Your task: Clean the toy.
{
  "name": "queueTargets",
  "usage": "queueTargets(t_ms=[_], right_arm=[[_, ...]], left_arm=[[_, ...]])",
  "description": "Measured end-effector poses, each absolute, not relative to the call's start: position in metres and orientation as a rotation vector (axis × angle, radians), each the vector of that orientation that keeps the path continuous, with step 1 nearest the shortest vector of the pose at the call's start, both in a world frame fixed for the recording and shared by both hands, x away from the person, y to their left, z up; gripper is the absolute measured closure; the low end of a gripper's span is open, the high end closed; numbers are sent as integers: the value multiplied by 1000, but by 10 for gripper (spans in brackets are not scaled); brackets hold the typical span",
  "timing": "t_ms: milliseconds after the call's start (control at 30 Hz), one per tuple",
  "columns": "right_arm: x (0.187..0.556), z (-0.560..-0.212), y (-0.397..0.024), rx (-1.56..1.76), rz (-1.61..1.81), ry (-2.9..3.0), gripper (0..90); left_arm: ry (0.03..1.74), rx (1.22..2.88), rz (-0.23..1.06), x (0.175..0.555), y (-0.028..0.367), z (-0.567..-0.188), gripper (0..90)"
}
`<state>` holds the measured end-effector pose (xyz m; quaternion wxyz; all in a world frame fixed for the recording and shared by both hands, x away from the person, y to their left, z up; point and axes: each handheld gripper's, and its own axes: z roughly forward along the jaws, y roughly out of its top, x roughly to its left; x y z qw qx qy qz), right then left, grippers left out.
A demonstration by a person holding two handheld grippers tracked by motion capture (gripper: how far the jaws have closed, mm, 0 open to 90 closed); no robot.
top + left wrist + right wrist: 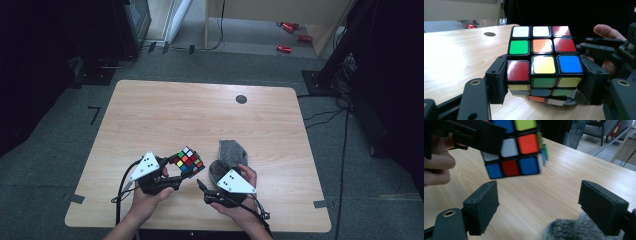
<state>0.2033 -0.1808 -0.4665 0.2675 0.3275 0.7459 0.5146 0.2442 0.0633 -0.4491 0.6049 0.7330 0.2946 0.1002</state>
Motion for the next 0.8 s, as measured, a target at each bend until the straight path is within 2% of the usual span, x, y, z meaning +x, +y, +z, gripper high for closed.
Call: queueTargets(t_ms=[233, 367, 500, 800], right_arm=[[198, -469, -167, 862, 1396, 1992, 163], [195, -471, -162, 819, 1366, 1962, 199], [193, -472, -158, 786, 1346, 1918, 288], [191, -473, -158, 750, 1310, 1909, 345]], left_arm=[[696, 1699, 179, 238, 51, -448, 345], [721, 1700, 160, 235, 46, -448, 345], [760, 1688, 133, 236, 46, -448, 344], [794, 1682, 30, 245, 50, -452, 337]])
